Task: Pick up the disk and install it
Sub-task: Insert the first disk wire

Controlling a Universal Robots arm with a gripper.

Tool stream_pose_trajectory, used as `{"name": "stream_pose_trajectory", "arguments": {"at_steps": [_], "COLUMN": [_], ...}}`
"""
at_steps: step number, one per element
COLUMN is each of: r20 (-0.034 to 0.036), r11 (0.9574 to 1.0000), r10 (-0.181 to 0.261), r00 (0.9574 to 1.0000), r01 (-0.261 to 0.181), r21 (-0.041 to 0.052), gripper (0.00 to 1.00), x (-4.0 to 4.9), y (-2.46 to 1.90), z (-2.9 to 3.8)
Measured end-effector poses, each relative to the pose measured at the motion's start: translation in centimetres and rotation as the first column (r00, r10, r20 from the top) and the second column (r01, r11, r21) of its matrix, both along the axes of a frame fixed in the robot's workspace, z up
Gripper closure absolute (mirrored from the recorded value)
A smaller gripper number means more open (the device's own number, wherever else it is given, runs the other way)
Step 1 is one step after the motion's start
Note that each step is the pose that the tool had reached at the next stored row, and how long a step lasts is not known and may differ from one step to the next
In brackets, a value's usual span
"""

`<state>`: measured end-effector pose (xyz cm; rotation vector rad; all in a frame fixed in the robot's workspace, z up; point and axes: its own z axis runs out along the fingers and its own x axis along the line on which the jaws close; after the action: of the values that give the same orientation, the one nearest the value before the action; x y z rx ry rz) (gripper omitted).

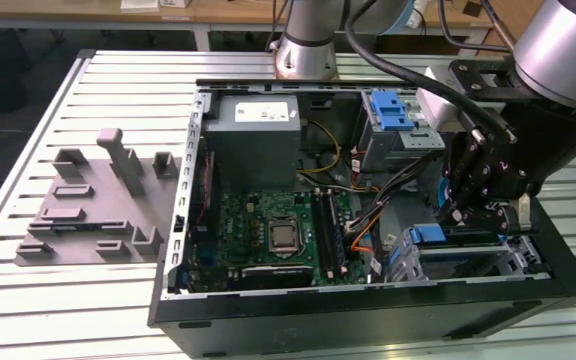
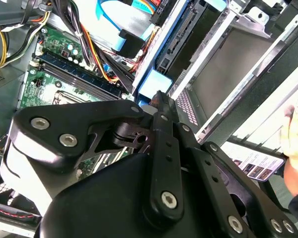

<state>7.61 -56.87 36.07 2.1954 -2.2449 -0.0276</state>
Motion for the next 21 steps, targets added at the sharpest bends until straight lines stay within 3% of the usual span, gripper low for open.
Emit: {"name": "stream_pose_trajectory", "arguments": {"at_steps": [5,17,21], "r20": [-0.0007,-0.0006,0.0065], "r11": [1.0000,1.0000,1.0000], "r10": [0.000,0.000,-0.001], "r00": [1.0000,1.0000,1.0000], "r01": [0.000,0.000,0.001], "r21": [0.0008,0.0011,0.0012], "gripper": [0.89,0.89,0.89], "x": [0.43,3.95,4.08], "y": [0.02,0.30,0.48], "z": [-0.02,0.00,0.18]}}
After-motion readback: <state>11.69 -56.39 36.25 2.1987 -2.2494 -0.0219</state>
